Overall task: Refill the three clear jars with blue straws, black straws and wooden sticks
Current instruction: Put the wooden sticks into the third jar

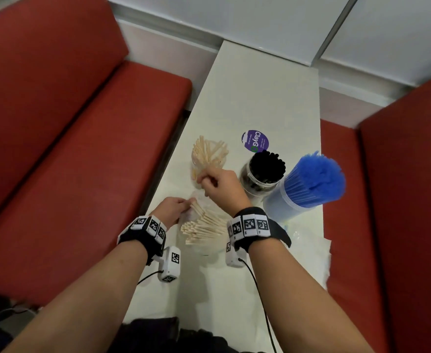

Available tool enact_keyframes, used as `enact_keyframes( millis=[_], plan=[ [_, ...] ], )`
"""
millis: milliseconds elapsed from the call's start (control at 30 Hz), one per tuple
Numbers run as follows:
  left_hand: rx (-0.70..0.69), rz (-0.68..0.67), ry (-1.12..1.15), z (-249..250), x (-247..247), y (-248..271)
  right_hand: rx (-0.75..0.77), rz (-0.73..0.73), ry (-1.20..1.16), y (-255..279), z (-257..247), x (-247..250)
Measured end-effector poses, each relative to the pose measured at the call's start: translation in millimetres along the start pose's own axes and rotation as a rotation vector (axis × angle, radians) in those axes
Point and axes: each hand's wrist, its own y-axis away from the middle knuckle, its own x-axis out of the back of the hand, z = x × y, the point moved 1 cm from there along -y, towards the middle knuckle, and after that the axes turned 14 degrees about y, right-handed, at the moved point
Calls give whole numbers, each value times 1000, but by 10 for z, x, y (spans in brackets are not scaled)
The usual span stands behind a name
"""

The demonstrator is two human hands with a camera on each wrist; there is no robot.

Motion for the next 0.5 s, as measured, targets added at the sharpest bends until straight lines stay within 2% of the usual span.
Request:
enact_keyframes(
  millis=[67,133,267,333,500],
  plan=[
    [-16,42,-20,-29,-2,-15,-93,-198,43,132,73,-36],
    [-23,88,-14,-59,8,-26,-147,-348,202,247,168,-71],
    [-32,82,126,-79,-25,32,-220,-603,387,450,317,-190],
    [-39,78,165,-79,-40,60,-203,-629,456,521,337,-273],
    [-18,27,288,-50,-117,188,-173,-571,523,664,356,-421]
  ],
)
